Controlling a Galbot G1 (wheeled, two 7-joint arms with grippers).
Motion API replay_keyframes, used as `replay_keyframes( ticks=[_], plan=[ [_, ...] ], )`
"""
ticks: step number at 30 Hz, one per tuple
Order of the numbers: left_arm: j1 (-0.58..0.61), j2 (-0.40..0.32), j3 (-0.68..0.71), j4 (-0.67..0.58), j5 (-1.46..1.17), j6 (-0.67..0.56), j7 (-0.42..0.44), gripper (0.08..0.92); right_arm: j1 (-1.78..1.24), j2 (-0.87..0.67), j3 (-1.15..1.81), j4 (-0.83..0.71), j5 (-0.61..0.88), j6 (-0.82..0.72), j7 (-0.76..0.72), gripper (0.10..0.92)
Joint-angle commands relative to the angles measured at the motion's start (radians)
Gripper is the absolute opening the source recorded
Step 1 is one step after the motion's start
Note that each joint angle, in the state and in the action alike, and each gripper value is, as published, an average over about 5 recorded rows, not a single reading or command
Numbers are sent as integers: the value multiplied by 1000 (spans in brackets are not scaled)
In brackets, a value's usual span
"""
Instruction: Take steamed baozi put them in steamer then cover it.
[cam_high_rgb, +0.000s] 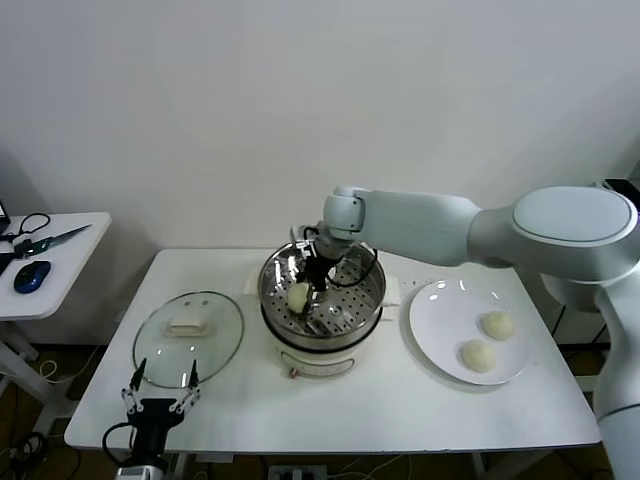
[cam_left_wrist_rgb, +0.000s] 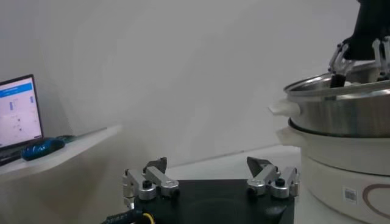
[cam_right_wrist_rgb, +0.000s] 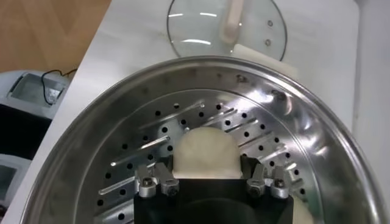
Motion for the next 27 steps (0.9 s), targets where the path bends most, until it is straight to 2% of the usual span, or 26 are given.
replay_keyframes(
  ticks=[1,3,10,14,20,27],
  plan=[
    [-2,-1,0,4,1,0,0,823,-23,17,4,-14,-6,-1,7,705],
    [-2,-1,1,5,1,0,0,823,-22,16,9,-15,-6,-2,8,710],
    [-4,-1,0,2,4,2,0,823,22,-22,24,12,-18,-1,-15,808],
    [-6,0,0,-3,7,5,0,823,67,-82,33,65,-26,6,-35,822],
    [-4,-1,2,-6,10,6,0,823,154,-257,55,192,-61,25,-68,823],
    [-5,-2,2,-9,14,10,0,823,208,-526,98,324,-197,60,-128,823]
  ],
)
